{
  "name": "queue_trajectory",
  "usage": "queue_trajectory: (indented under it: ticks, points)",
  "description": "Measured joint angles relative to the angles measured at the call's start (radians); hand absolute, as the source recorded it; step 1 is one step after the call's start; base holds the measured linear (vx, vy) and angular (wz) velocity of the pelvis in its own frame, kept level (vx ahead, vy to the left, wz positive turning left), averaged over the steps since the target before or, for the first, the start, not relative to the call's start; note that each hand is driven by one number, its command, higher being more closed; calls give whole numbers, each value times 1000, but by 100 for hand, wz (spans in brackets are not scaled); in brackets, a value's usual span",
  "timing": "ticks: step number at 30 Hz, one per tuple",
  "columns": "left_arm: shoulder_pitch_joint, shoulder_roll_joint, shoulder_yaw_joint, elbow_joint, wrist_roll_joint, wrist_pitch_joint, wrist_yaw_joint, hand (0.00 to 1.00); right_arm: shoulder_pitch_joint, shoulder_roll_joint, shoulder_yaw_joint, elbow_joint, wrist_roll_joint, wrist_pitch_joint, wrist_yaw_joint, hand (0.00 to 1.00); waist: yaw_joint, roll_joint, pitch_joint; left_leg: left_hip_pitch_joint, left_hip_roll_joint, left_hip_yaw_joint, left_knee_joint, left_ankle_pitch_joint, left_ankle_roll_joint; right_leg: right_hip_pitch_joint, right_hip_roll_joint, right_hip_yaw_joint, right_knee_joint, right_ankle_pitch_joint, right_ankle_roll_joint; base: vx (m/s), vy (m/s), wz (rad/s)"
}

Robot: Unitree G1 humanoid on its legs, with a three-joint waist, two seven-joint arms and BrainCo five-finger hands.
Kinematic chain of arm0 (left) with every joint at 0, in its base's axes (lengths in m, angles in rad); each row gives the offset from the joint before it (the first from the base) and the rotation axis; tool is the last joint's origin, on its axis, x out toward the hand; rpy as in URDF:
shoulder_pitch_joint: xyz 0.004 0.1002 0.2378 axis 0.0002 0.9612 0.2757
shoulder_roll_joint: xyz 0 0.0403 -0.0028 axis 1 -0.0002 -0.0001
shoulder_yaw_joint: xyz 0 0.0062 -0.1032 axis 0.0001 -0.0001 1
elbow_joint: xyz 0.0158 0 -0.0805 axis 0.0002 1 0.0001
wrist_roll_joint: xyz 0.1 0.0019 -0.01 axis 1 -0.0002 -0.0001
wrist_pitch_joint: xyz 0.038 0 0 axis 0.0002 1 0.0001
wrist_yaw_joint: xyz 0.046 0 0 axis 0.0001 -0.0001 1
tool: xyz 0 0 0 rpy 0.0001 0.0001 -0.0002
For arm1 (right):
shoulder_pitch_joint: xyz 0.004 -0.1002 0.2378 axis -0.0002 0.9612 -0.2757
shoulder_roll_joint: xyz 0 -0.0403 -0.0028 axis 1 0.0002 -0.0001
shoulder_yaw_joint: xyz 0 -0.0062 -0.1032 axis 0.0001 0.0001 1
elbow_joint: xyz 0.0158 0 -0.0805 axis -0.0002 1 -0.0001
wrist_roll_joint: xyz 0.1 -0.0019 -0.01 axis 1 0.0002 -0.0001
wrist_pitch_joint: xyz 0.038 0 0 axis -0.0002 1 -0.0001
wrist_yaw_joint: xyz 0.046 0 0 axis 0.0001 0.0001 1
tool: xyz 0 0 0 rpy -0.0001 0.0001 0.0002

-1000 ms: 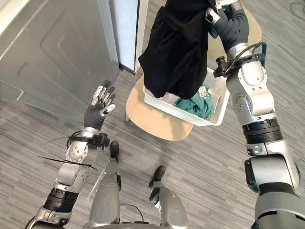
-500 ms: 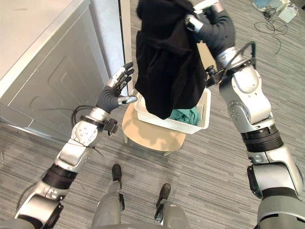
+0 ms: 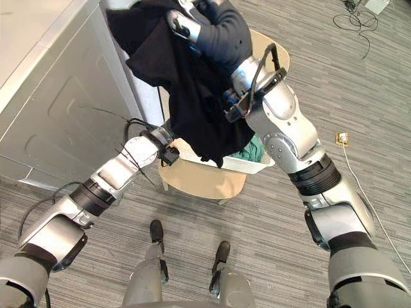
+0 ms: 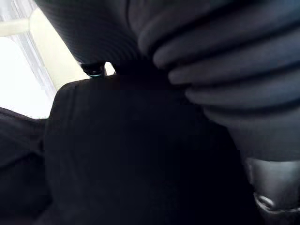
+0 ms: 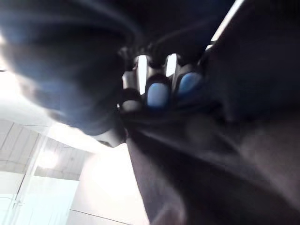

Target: Pick up the laundry basket with both hands and put the clothes into the washing machine.

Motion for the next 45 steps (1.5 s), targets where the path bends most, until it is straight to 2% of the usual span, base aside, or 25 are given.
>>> queue_trajectory:
  ticks: [3, 9, 10, 13, 18, 24, 25, 32, 41, 45]
  points:
    - [-30, 2, -40, 0, -59, 0, -10, 0, -25, 31, 4, 0, 1, -2, -2, 100, -6, 1, 1, -2, 0, 2, 0, 0, 0, -10, -1, 7, 10, -1, -1, 9, -35, -5]
    - [-42, -11, -37, -1, -145, -5, 10, 0, -25, 62, 4, 1, -1, -3, -5, 100, -10, 8, 5, -2, 1, 1, 0, 0, 0, -11, -1, 7, 15, -7, -11, -8, -23, 0]
    - [-42, -11, -35, -1, -149, -6, 12, 100, -24, 65, 3, 1, -2, -3, -7, 100, -10, 9, 5, -2, 1, 1, 0, 0, 0, -11, -1, 7, 15, -7, -11, -16, -42, 1]
    - [-42, -18, -22, -5, -174, -9, 29, 100, -22, 82, -7, 7, -7, -7, -10, 100, -9, 9, 5, -2, 1, 1, 0, 0, 0, -11, -1, 7, 16, -7, -11, -6, -36, 1]
    - [-4, -57, 82, -16, -173, -23, 63, 100, 26, 98, -54, 12, -15, -24, -28, 100, -7, 10, 5, 6, -4, 13, 0, 0, 0, -7, -6, 8, 16, -4, -3, 12, -35, -2]
    - [88, -137, 211, -21, -133, -38, 156, 100, 113, 99, -100, 50, -49, -37, -50, 100, -7, 28, 8, 22, -4, 16, -2, 0, 0, 8, -6, 10, 13, -6, -4, 9, -40, 0]
    - [95, -142, 218, -25, -130, -40, 164, 100, 120, 99, -103, 50, -49, -37, -50, 0, -8, 29, 8, 22, -4, 16, -2, 0, 0, 8, -6, 10, 13, -7, -6, 1, -44, -1]
    - [166, -177, 336, -66, -57, -45, 209, 100, 220, 98, -150, 49, -50, -37, -68, 0, -7, 41, 5, 24, -3, 24, -6, 0, -1, 9, -6, 15, 8, -8, -8, 1, -46, -2]
    - [277, -199, 452, -102, -54, -45, 242, 100, 300, 94, -194, 48, -93, -32, -91, 0, -5, 42, 4, 28, -4, 26, -2, -1, -1, 15, -7, 15, 3, -4, -2, 12, -46, 0]
    - [326, -205, 491, -115, -53, -44, 247, 100, 356, 94, -225, 48, -102, -14, -91, 0, -6, 44, 3, 30, -5, 25, -2, -1, -2, 23, -7, 12, -7, -2, -2, 7, -43, 3]
